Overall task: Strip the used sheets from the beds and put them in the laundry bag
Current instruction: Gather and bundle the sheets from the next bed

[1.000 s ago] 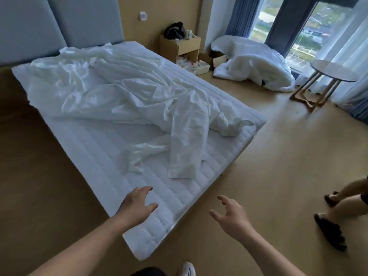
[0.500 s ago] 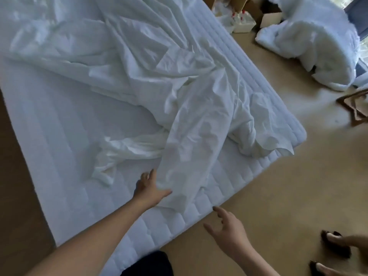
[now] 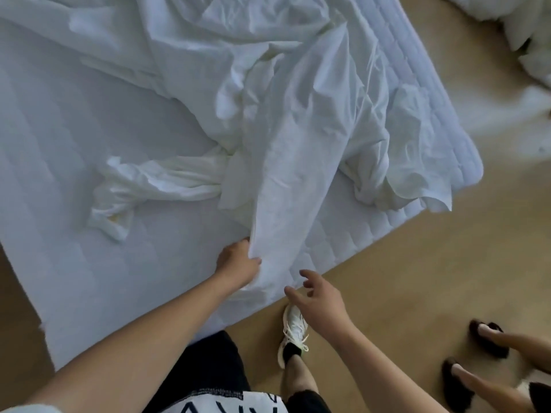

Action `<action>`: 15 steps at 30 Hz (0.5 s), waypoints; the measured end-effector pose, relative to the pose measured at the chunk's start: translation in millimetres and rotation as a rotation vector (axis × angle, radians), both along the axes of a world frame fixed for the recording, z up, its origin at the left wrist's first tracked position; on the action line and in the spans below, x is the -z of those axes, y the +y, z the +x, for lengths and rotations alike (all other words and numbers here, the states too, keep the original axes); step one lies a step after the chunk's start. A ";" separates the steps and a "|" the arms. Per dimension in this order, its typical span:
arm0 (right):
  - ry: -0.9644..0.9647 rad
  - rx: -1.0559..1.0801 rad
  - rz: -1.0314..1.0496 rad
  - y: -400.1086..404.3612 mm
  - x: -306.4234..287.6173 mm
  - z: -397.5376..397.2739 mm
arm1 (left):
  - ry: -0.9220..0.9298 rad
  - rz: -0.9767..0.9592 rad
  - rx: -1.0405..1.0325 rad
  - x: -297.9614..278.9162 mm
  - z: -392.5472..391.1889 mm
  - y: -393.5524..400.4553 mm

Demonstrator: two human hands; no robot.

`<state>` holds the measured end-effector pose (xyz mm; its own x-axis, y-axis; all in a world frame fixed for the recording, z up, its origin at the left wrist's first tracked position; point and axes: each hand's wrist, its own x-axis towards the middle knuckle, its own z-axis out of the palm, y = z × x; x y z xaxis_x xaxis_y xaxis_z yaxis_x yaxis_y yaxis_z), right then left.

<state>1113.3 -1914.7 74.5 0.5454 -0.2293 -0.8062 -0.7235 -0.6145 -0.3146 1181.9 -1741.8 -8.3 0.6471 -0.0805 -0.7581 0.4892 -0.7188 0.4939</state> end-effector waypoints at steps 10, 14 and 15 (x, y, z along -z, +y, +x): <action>-0.050 0.157 0.426 -60.0 -46.6 18.7 | -0.155 -0.111 -0.053 -146.6 -66.9 -69.7; 0.054 0.463 0.743 -76.7 -78.8 20.4 | -0.209 -0.060 0.078 -195.8 -98.8 -113.8; 0.048 0.520 0.837 -78.4 -90.8 17.8 | -0.228 -0.021 0.119 -205.3 -105.9 -121.8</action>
